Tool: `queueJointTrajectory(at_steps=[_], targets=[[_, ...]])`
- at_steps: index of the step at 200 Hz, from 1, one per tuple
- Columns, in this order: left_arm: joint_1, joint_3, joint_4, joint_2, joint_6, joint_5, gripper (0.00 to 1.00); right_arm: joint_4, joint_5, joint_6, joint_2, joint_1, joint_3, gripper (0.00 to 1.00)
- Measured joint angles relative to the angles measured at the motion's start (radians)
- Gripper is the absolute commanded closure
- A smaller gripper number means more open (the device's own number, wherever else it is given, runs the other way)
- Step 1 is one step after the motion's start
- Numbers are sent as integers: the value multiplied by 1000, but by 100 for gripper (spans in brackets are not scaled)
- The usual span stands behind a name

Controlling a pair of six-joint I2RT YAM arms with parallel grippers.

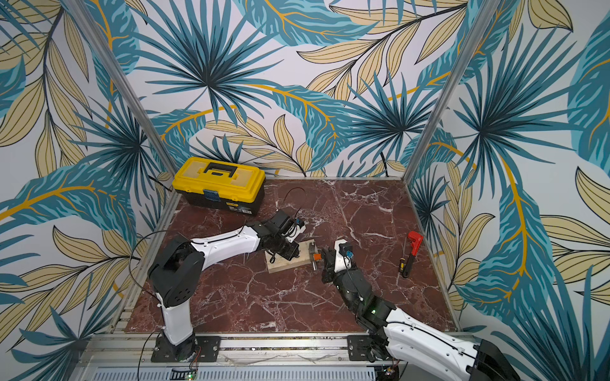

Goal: Use a claw hammer to pull out a nail
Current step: Remove the nail from the mounting plate.

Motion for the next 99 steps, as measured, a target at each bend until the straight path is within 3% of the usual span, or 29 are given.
queueJointTrajectory(at_steps=[99], targets=[[2,0,-2,2,-17,1,78,-2,-1,11,-119,8,-75,100]])
